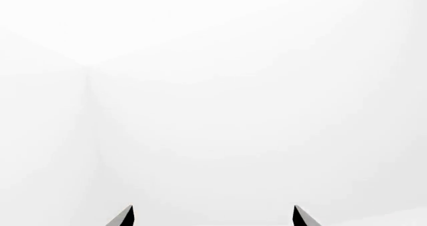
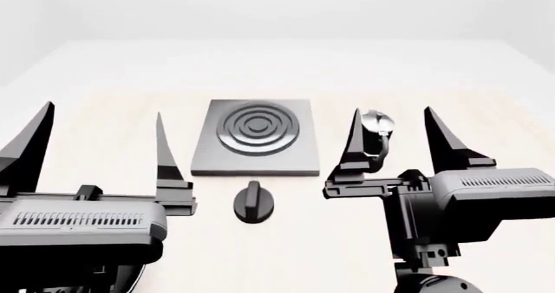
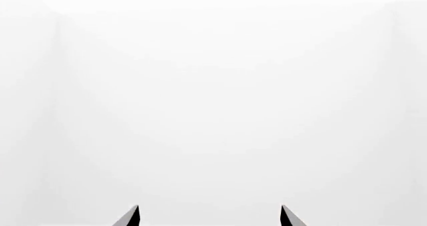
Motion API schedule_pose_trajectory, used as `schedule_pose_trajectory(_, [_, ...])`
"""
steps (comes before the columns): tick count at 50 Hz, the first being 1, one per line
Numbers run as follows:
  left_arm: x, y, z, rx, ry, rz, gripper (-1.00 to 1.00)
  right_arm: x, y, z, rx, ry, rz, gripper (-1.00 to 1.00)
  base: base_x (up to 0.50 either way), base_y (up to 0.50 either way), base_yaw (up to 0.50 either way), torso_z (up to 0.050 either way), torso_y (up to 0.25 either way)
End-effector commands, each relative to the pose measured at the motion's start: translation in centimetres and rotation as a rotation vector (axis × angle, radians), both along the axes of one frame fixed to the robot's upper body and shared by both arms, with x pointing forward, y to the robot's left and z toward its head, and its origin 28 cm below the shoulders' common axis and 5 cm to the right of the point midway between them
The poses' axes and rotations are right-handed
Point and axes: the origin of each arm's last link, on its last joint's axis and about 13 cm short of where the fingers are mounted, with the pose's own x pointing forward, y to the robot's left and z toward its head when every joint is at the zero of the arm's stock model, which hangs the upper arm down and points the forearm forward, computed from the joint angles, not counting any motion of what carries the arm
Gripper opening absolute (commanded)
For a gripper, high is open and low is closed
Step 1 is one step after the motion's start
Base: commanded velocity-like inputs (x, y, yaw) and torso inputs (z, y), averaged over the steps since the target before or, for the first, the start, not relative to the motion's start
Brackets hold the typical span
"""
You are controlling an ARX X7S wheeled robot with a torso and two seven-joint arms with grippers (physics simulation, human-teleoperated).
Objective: Turn on the stove and put the moka pot on it.
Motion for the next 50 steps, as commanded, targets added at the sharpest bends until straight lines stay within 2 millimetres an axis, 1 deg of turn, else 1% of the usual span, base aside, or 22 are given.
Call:
schedule_pose_trajectory(1, [0.0, 0.0, 0.1, 0.001, -0.004, -0.001, 1.00, 0.0, 0.0, -0.6, -0.001, 0.000, 0.000, 1.00, 0.28, 0.00, 0.00, 0.000, 0.000])
schedule_pose_trajectory(4, [0.0, -0.1, 0.2, 0.001, -0.004, -0.001, 1.00, 0.0, 0.0, 0.3, 0.000, 0.000, 0.000, 1.00, 0.28, 0.00, 0.00, 0.000, 0.005])
schedule_pose_trajectory(11, [-0.1, -0.1, 0.1, 0.002, -0.001, -0.002, 1.00, 0.0, 0.0, 0.3, -0.002, 0.000, 0.001, 1.00, 0.28, 0.00, 0.00, 0.000, 0.000])
schedule_pose_trajectory(12, [-0.1, -0.1, 0.1, 0.002, -0.002, -0.002, 1.00, -0.1, 0.0, 0.0, -0.001, 0.001, 0.002, 1.00, 0.29, 0.00, 0.00, 0.000, 0.000])
schedule_pose_trajectory(19, [-0.1, -0.1, 0.2, 0.002, -0.002, -0.002, 1.00, -0.1, 0.0, 0.3, -0.001, 0.001, 0.003, 1.00, 0.28, 0.00, 0.00, 0.000, 0.000])
schedule_pose_trajectory(21, [-0.1, -0.1, 0.2, 0.001, -0.001, -0.003, 1.00, -0.1, 0.0, -0.5, -0.001, 0.001, 0.004, 1.00, 0.28, 0.00, 0.00, 0.000, 0.000])
schedule_pose_trajectory(23, [-0.1, -0.1, 0.2, 0.001, 0.000, -0.003, 1.00, -0.1, 0.0, 0.1, -0.001, 0.002, 0.003, 1.00, 0.28, 0.00, 0.00, 0.000, 0.000])
schedule_pose_trajectory(24, [-0.1, -0.1, 0.2, 0.002, 0.000, -0.003, 1.00, -0.1, 0.0, -0.5, -0.001, 0.002, 0.003, 1.00, 0.28, 0.00, 0.00, 0.000, 0.000])
schedule_pose_trajectory(25, [-0.1, -0.1, 0.2, 0.003, 0.000, -0.003, 1.00, -0.1, 0.0, -0.6, -0.001, 0.003, 0.004, 1.00, 0.28, 0.00, 0.00, 0.000, 0.000])
schedule_pose_trajectory(27, [-0.1, -0.1, 0.2, 0.001, -0.001, -0.003, 1.00, -0.1, 0.0, 0.1, -0.002, 0.003, 0.006, 1.00, 0.28, 0.00, 0.00, 0.000, 0.000])
schedule_pose_trajectory(30, [0.0, -0.1, 0.0, 0.002, 0.002, -0.003, 1.00, -0.1, 0.1, 0.1, -0.007, 0.004, 0.005, 1.00, 0.28, 0.00, 0.00, 0.000, 0.000])
schedule_pose_trajectory(33, [0.0, -0.1, 0.1, 0.000, 0.003, -0.003, 1.00, -0.1, 0.1, 0.1, -0.012, 0.005, 0.009, 1.00, 0.04, 0.00, 0.00, 0.000, 0.000])
schedule_pose_trajectory(35, [0.0, -0.1, 0.1, 0.000, 0.004, -0.003, 1.00, -0.1, 0.1, -0.2, -0.014, 0.005, 0.010, 1.00, 0.00, 0.00, 0.00, 0.000, 0.000])
schedule_pose_trajectory(36, [0.0, -0.1, 0.0, 0.001, 0.006, -0.004, 1.00, -0.1, 0.1, 0.0, -0.013, 0.004, 0.011, 1.00, 0.00, 0.00, 0.00, 0.000, 0.000])
schedule_pose_trajectory(38, [0.0, -0.1, 0.0, 0.000, 0.008, -0.004, 1.00, -0.2, 0.2, -0.4, -0.013, 0.001, 0.014, 1.00, 0.00, 0.00, 0.00, 0.000, 0.000])
schedule_pose_trajectory(39, [0.0, -0.1, 0.0, 0.001, 0.009, -0.004, 1.00, -0.2, 0.2, -0.1, -0.013, 0.001, 0.015, 1.00, 0.00, 0.00, 0.00, 0.000, 0.000])
schedule_pose_trajectory(41, [0.2, -0.1, -0.2, -0.003, 0.019, -0.006, 1.00, -0.2, 0.2, 0.1, -0.010, -0.002, 0.020, 1.00, 0.00, 0.00, 0.00, 0.000, 0.000])
schedule_pose_trajectory(43, [0.4, -0.2, -0.4, -0.004, 0.035, -0.013, 1.00, -0.2, 0.2, -0.5, -0.007, -0.004, 0.021, 1.00, 0.00, 0.00, 0.00, 0.000, 0.000])
schedule_pose_trajectory(45, [1.1, -0.3, -1.0, -0.040, 0.116, -0.063, 1.00, -0.2, 0.2, 0.0, -0.007, -0.003, 0.023, 1.00, 0.00, 0.00, 0.00, 0.000, 0.000])
schedule_pose_trajectory(49, [2.1, -0.3, -1.5, -0.075, 0.182, -0.093, 1.00, -0.3, 0.2, 0.1, -0.002, -0.005, 0.026, 1.00, 0.00, 0.00, 0.00, 0.000, 0.000])
schedule_pose_trajectory(50, [2.7, -0.2, -1.7, -0.080, 0.220, -0.107, 1.00, -0.3, 0.2, -0.5, -0.001, -0.004, 0.026, 1.00, 0.00, 0.00, 0.00, 0.000, 0.000])
